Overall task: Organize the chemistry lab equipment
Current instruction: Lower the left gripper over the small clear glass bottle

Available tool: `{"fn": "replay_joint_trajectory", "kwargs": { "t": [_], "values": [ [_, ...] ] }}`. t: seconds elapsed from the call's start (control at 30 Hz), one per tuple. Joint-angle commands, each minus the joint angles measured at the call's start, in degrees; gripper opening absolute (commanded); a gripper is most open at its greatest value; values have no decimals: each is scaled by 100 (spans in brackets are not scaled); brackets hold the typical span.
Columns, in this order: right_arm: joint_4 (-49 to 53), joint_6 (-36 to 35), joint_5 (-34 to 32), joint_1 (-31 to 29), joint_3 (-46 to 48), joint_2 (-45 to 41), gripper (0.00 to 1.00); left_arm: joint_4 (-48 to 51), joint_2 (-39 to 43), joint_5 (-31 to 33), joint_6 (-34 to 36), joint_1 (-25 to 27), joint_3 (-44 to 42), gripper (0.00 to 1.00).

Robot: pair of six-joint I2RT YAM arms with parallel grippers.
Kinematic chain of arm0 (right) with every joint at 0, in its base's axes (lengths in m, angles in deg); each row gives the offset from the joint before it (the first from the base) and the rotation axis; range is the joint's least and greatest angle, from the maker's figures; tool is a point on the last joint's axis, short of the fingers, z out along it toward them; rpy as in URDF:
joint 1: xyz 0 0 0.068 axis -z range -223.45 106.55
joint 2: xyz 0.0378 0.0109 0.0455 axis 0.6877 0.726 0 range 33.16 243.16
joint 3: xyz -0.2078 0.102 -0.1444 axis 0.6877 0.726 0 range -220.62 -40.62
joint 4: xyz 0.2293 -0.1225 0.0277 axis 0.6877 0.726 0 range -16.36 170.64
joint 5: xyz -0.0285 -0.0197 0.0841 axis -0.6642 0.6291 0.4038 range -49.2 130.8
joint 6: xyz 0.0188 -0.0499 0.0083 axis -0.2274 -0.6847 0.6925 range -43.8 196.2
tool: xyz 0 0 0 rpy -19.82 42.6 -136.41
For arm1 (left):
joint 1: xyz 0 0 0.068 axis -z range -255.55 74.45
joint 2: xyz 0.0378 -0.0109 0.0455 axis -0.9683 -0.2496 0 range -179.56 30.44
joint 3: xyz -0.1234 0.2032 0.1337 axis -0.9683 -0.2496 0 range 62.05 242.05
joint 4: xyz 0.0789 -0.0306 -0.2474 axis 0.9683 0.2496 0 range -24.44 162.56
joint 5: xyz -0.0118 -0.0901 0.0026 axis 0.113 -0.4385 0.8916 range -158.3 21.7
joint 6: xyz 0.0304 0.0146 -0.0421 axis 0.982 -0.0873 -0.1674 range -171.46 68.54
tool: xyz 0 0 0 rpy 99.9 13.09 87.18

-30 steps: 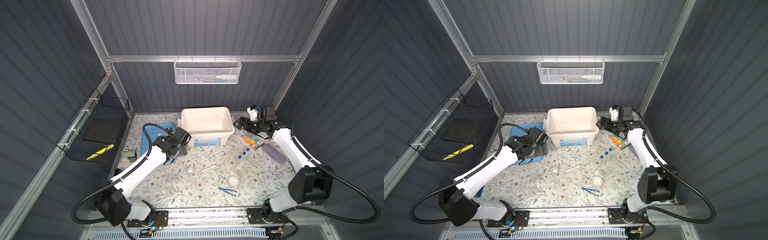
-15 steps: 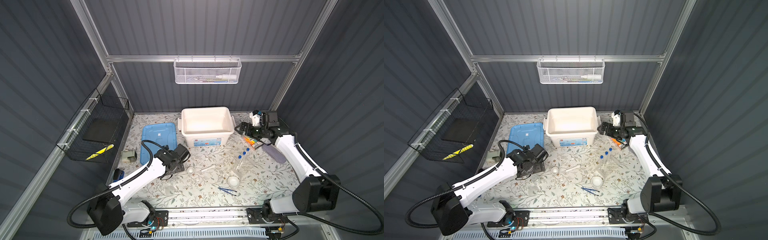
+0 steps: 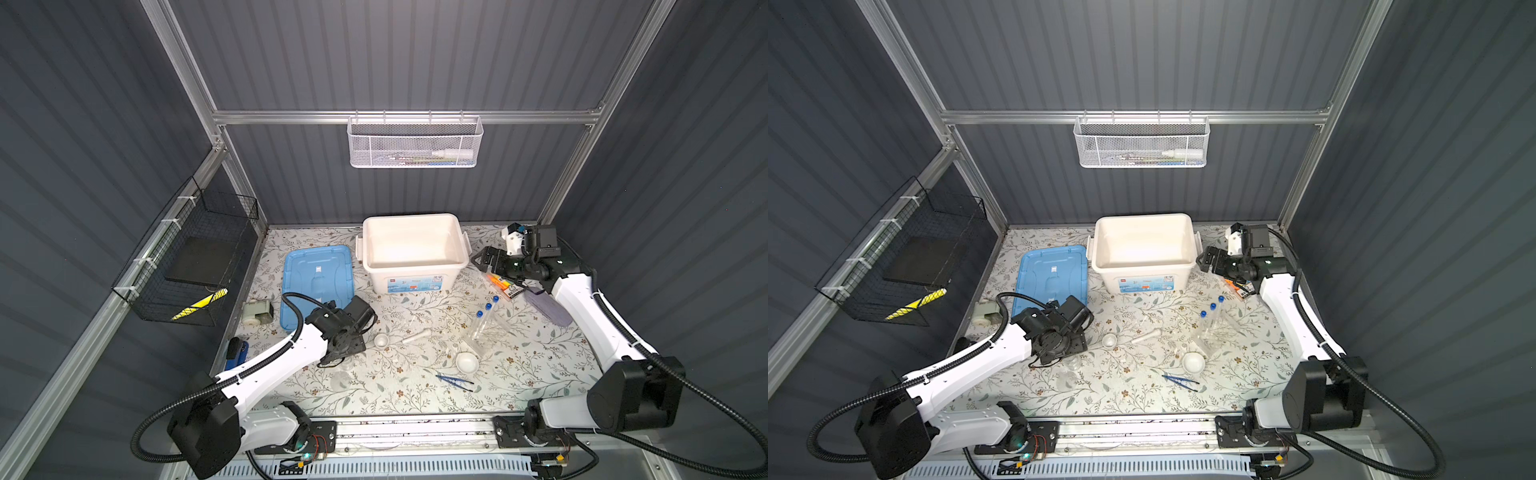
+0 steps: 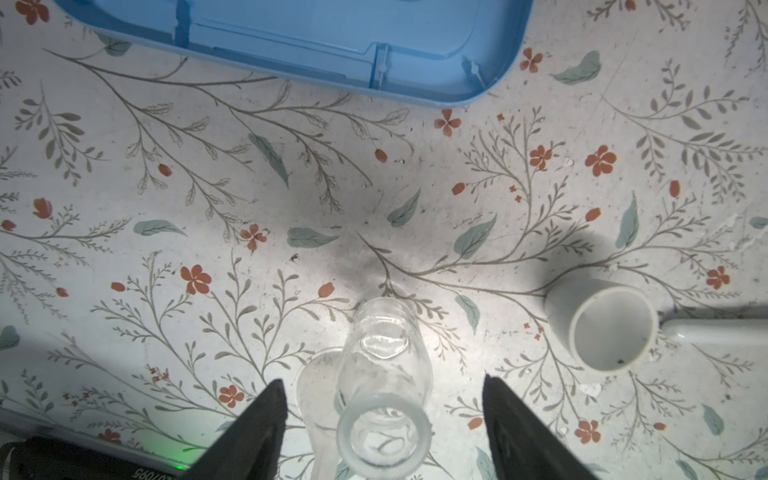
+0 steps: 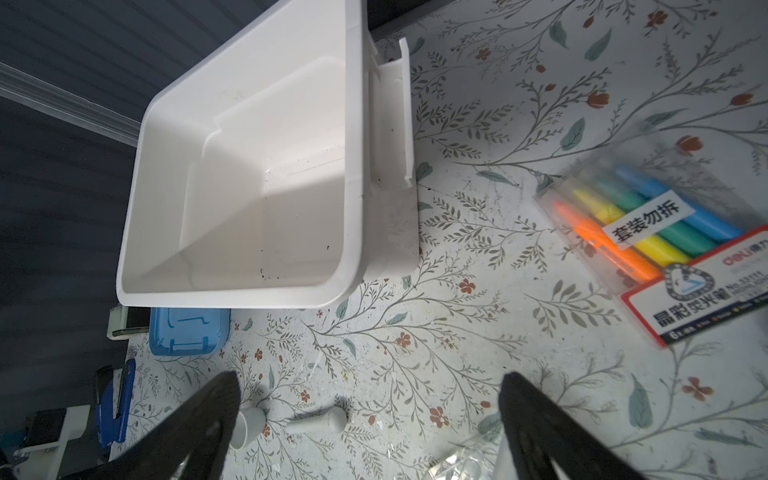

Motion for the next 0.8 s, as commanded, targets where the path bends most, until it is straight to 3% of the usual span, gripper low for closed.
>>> {"fn": "replay_joint_trajectory", "kwargs": {
  "t": [0.0,0.13,0.43,0.77],
  "values": [
    [103,36,-36,23,-31,-29,99,131,2,-155,-79,34,-34,73],
    [99,45,5,22,-76,54,99,102,58,-220,-117,32,-66,67],
    [131,10,10,19,-88,105,99,185,-51,-352,-151,32,-123,66],
    [135,-8,-60,24,20,63,99,176,-79,-373,-175,31,-150,56]
  ]
}}
